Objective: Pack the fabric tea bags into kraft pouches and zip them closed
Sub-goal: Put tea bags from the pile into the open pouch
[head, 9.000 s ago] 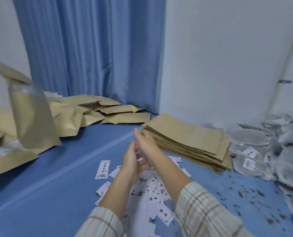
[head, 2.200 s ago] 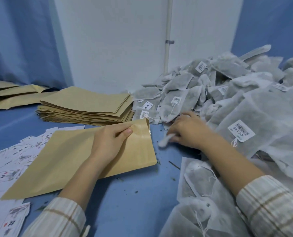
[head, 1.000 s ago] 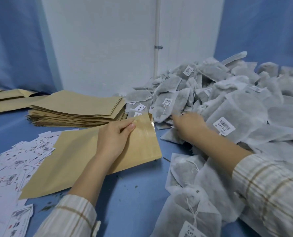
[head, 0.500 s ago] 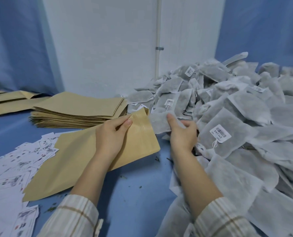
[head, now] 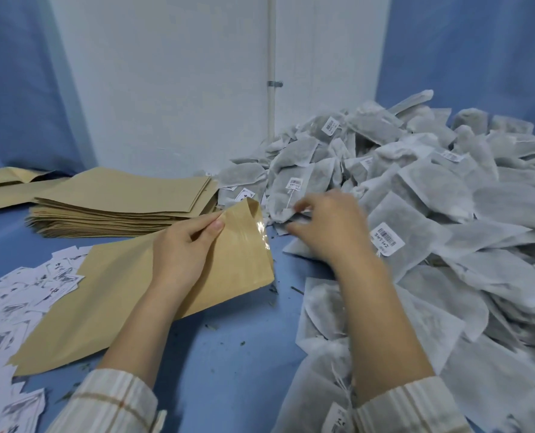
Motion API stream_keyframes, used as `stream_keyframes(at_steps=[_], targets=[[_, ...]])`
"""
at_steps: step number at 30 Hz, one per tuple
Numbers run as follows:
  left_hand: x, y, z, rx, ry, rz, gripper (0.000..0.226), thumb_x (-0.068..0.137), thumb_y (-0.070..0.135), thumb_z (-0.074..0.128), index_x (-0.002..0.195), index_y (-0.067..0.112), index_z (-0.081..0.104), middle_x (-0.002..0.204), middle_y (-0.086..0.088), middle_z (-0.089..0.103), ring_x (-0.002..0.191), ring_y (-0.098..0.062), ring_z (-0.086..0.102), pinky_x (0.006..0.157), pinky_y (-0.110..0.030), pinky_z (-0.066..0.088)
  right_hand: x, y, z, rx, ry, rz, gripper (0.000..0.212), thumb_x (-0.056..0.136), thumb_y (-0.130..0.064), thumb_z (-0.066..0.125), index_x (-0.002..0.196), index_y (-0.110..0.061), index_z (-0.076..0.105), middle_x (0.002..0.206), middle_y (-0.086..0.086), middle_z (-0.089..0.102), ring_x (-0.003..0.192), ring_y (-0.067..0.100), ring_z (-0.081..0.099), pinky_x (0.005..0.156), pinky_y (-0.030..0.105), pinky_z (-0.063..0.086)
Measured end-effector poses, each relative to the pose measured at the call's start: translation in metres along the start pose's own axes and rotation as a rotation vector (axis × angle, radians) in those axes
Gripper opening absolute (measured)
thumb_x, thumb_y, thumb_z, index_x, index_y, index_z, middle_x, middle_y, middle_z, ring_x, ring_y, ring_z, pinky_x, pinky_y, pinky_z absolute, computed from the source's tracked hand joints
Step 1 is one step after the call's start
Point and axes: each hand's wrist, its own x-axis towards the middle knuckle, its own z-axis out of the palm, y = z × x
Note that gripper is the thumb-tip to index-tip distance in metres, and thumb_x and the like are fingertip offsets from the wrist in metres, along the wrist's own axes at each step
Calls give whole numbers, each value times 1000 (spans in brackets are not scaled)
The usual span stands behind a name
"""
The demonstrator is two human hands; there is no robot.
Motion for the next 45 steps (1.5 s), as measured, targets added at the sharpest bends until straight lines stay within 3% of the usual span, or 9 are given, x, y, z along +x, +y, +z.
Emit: stream_keyframes(at_steps=[4, 9, 19, 24, 30, 33, 37, 41, 45], targets=[[-3, 5, 4, -14, -10, 17, 15, 88, 30, 63, 100, 35, 71, 75, 43, 51, 78, 34, 43, 68, 9, 27, -2, 22, -35, -296, 71, 260, 52, 75, -20, 61, 125, -28, 49, 142, 10, 26, 130, 33, 20, 107, 43, 18], [-9, 16, 13, -38, -63, 54, 16, 88, 30, 63, 88, 46, 66, 64, 45, 52, 79, 31, 45, 69, 7, 29, -4, 30, -30, -289, -89, 441, 53, 79, -14, 56, 129, -22, 42, 146, 12, 16, 133, 38, 17, 113, 47, 13], [-18, 24, 27, -13, -130, 118, 20, 87, 31, 63, 94, 49, 64, 76, 40, 54, 84, 27, 47, 71, 5, 29, 1, 57, -23, 157, 282, 402, 44, 79, -6, 61, 119, -21, 51, 114, 8, 61, 112, 28, 52, 90, 32, 40], [-15, 20, 24, -21, -107, 87, 18, 87, 33, 62, 102, 42, 68, 81, 34, 57, 84, 26, 47, 71, 5, 30, 3, 51, -21, 568, 546, 437, 33, 74, -24, 75, 101, -23, 55, 78, -8, 59, 84, 14, 56, 60, 12, 29], [-16, 27, 22, -38, -57, 143, 22, 87, 31, 63, 96, 51, 64, 77, 35, 57, 84, 21, 50, 73, 4, 30, -2, 17, 21, 654, 339, 296, 16, 75, -18, 71, 84, -22, 59, 70, -14, 56, 76, 9, 58, 66, 15, 40], [-16, 34, 21, -52, -58, 168, 29, 86, 30, 64, 88, 58, 59, 77, 38, 58, 85, 20, 52, 75, 3, 32, -4, -3, 33, 709, -18, 91, 4, 79, -20, 67, 82, -18, 70, 65, -13, 61, 67, 3, 58, 55, 4, 40], [-13, 39, 11, -99, -41, 196, 31, 86, 24, 66, 86, 55, 60, 74, 48, 55, 84, 26, 51, 76, 3, 33, -8, -12, 25, 970, -482, 17, 17, 86, -31, 62, 86, -17, 72, 87, 0, 73, 87, 18, 68, 77, 31, 54], [-15, 42, 1, -25, 5, 248, 21, 86, 19, 66, 97, 38, 70, 78, 47, 54, 84, 26, 49, 74, 5, 31, -7, -20, 11, 741, -398, -104, 15, 89, -22, 55, 83, -21, 68, 78, -9, 66, 83, 14, 62, 76, 29, 49], [-21, 52, -12, 102, 54, 408, 17, 86, 17, 61, 91, 11, 76, 80, -1, 73, 82, -10, 54, 71, -8, 37, -13, -19, -12, 427, -235, -161, 18, 88, -14, 51, 80, -13, 67, 74, 1, 65, 74, 18, 59, 65, 24, 46]])
